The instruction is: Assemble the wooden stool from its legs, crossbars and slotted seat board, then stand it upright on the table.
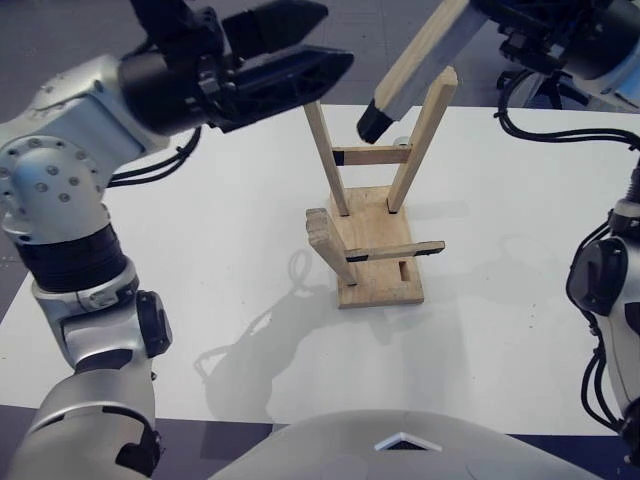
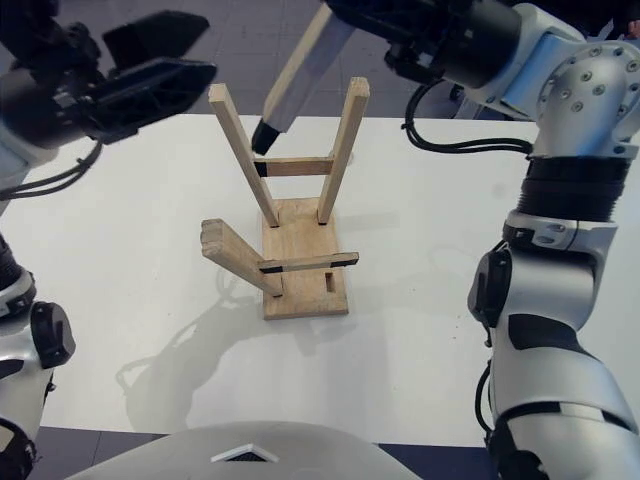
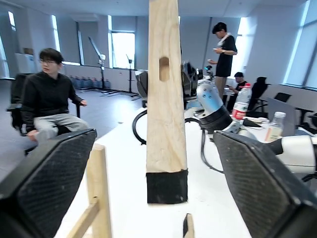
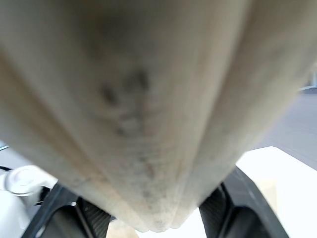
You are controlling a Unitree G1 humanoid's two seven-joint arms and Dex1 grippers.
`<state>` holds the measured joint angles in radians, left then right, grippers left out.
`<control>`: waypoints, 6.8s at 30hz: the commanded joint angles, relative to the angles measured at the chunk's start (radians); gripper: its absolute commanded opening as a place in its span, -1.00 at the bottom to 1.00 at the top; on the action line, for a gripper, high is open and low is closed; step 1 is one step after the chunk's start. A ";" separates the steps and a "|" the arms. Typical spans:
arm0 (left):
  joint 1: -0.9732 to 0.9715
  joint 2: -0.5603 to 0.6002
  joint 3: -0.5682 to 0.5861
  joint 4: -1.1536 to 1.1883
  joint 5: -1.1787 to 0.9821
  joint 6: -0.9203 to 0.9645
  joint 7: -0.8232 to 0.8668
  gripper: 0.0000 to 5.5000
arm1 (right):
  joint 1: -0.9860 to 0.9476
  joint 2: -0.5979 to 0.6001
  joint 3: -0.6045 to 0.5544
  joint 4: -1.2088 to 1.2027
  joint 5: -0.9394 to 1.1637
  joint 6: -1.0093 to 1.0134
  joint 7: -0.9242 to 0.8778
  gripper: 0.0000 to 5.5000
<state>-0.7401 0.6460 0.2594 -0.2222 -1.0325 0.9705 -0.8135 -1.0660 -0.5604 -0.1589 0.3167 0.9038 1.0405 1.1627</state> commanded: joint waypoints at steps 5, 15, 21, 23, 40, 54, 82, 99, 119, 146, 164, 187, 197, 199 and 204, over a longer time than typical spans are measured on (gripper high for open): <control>0.309 0.290 0.211 -0.087 0.009 0.005 -0.188 0.73 | 0.011 -0.198 0.022 0.027 -0.119 -0.057 0.103 -0.25; 0.720 0.277 -0.078 -0.364 0.225 -0.104 -0.194 0.73 | 0.361 -0.424 0.156 -0.158 -0.265 -0.224 0.363 -0.25; 0.691 0.274 -0.163 -0.403 0.207 -0.087 -0.180 0.73 | 0.564 -0.366 0.256 -0.300 -0.330 -0.308 0.333 -0.25; 0.677 0.280 -0.173 -0.396 0.209 -0.084 -0.178 0.73 | 0.584 -0.324 0.262 -0.333 -0.320 -0.303 0.298 -0.25; 0.643 0.278 -0.214 -0.323 0.267 -0.109 -0.165 0.73 | 0.602 -0.098 0.294 -0.506 -0.239 -0.202 0.095 -0.25; 0.697 0.263 -0.206 -0.227 0.315 -0.155 -0.166 0.73 | 0.781 -0.199 0.210 -0.551 -0.329 -0.354 0.033 -0.26; 0.657 0.269 -0.225 -0.181 0.340 -0.161 -0.174 0.73 | 1.026 -0.093 0.281 0.305 -0.526 -1.282 0.293 -0.26; 0.640 0.269 -0.237 -0.170 0.352 -0.153 -0.193 0.73 | 1.004 -0.072 0.222 -0.386 -0.324 -0.989 0.116 -0.26; 0.614 0.275 -0.248 -0.180 0.336 -0.124 -0.200 0.73 | 0.942 0.004 0.236 -0.382 -0.354 -0.970 0.098 -0.26; 0.598 0.275 -0.263 -0.166 0.351 -0.125 -0.209 0.73 | 0.939 0.047 0.298 -0.250 -0.450 -1.096 0.136 -0.26; 0.578 0.241 -0.175 -0.218 0.278 -0.092 -0.152 0.73 | 0.916 0.024 0.374 -0.237 -0.525 -1.094 0.114 -0.26; 0.331 0.243 -0.099 -0.339 0.052 0.005 -0.028 0.73 | 0.853 -0.006 0.472 -0.160 -0.577 -0.970 0.037 -0.26; 0.336 0.237 -0.126 -0.323 0.076 -0.008 -0.030 0.73 | 0.806 -0.005 0.421 -0.088 -0.501 -0.948 0.096 -0.26; 0.337 0.234 -0.128 -0.321 0.080 -0.009 -0.026 0.73 | 0.781 -0.004 0.413 -0.064 -0.500 -0.950 0.104 -0.26; 0.340 0.225 -0.132 -0.320 0.084 -0.013 -0.015 0.73 | 0.774 0.014 0.433 -0.070 -0.524 -0.985 0.114 -0.26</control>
<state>-0.3912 0.8729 0.1310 -0.5440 -0.9577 0.9654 -0.8389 -0.3413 -0.5326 0.2422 0.2037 0.4739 0.0318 1.2895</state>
